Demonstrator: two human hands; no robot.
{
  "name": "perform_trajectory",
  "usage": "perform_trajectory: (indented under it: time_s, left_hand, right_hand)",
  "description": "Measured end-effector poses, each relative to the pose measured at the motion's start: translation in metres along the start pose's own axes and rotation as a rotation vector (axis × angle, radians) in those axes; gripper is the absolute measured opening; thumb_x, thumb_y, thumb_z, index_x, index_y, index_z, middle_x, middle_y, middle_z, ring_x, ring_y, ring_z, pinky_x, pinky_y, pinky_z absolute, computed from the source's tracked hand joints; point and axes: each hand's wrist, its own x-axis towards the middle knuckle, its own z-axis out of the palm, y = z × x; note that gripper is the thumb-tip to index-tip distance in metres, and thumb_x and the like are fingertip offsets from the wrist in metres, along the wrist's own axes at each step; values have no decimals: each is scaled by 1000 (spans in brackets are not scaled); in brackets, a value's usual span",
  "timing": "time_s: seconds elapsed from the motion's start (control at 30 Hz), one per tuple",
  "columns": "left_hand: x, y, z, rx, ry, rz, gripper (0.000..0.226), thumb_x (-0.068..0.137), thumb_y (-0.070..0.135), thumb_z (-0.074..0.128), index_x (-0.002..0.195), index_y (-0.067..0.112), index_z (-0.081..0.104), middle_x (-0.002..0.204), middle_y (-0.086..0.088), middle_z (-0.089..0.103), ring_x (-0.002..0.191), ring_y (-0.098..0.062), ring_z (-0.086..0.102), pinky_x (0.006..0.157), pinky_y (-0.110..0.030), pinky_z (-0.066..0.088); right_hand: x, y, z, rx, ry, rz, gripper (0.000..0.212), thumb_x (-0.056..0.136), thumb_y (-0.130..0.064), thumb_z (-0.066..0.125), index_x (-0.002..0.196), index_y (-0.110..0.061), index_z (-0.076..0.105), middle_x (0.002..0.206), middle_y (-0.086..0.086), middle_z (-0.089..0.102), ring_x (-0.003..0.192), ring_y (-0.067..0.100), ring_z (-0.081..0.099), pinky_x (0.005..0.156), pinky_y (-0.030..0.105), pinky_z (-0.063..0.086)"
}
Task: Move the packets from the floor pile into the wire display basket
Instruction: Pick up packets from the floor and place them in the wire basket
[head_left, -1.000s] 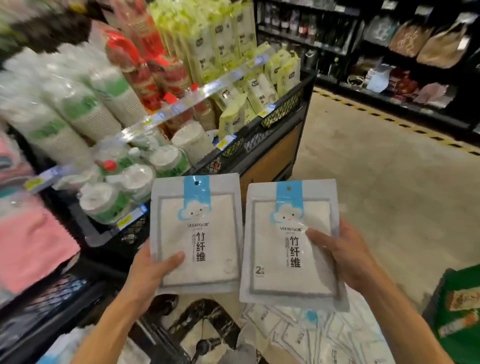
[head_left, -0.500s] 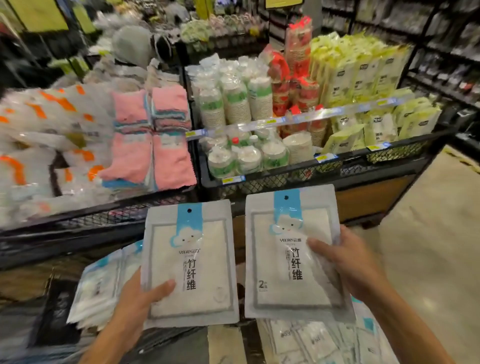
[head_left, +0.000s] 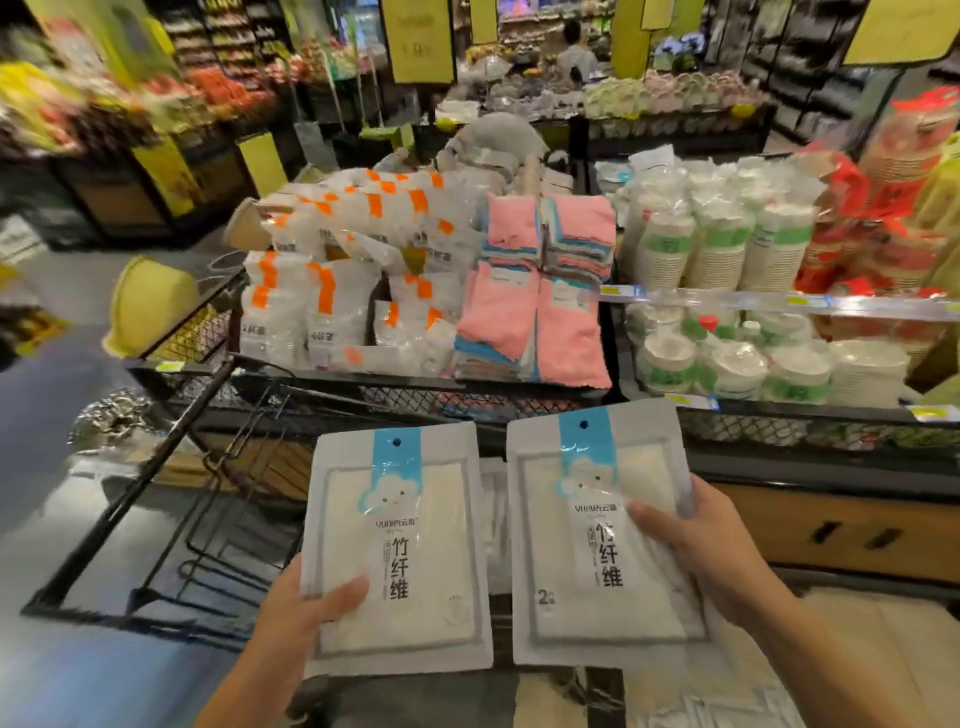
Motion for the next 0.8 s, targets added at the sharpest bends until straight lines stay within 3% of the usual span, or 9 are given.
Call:
perform_trajectory:
  time_s: [0.1, 0.27, 0.33, 0.47, 0.67, 0.8]
  left_hand:
    - [13, 0, -49, -5, 49, -36, 78, 56, 12, 95, 127, 9, 63, 108, -16, 77, 95, -37, 76, 88, -54, 58]
    - [36, -5, -104, -18, 106, -93, 92, 37, 25, 96, 122, 15, 64, 108, -15, 77, 96, -38, 75, 89, -58, 57]
    - [51, -6, -111, -9, 118, -108, 82, 47, 16, 98, 121, 15, 63, 109, -15, 77, 97, -38, 75, 91, -60, 57]
    - [86, -14, -112, 45, 151, -111, 52, 73, 4, 80, 121, 14, 64, 107, -10, 78, 97, -33, 75, 92, -59, 56]
    - [134, -22, -100, -8, 222, -218, 42, 85, -3, 72, 123, 11, 62, 110, -13, 77, 99, -35, 75, 88, -57, 59]
    - [166, -29, -100, -31, 298, -291, 41, 86, -3, 72, 124, 10, 62, 111, -13, 77, 98, -34, 75, 85, -52, 60]
  right_hand:
    - [15, 2, 47, 0, -43, 3, 31, 87, -2, 76, 116, -12, 69, 103, 8, 80, 94, 31, 77, 89, 57, 59]
    - [31, 12, 105, 22, -68, 56, 30, 90, 3, 71, 117, -9, 68, 104, 11, 79, 92, 32, 77, 84, 52, 61]
    - [42, 15, 121, 15, -76, 74, 29, 90, 3, 71, 116, -8, 67, 102, 11, 79, 91, 32, 78, 79, 49, 62]
    - [79, 24, 141, -10, -86, 90, 26, 90, 3, 71, 113, -9, 68, 101, 9, 80, 88, 29, 78, 68, 38, 64]
    - [156, 50, 157, -55, -120, 166, 28, 91, -5, 74, 118, -10, 67, 104, 9, 79, 91, 30, 78, 83, 57, 62]
    - [200, 68, 159, -41, -76, 242, 29, 90, -5, 75, 117, -10, 67, 101, 9, 80, 89, 31, 78, 84, 57, 61]
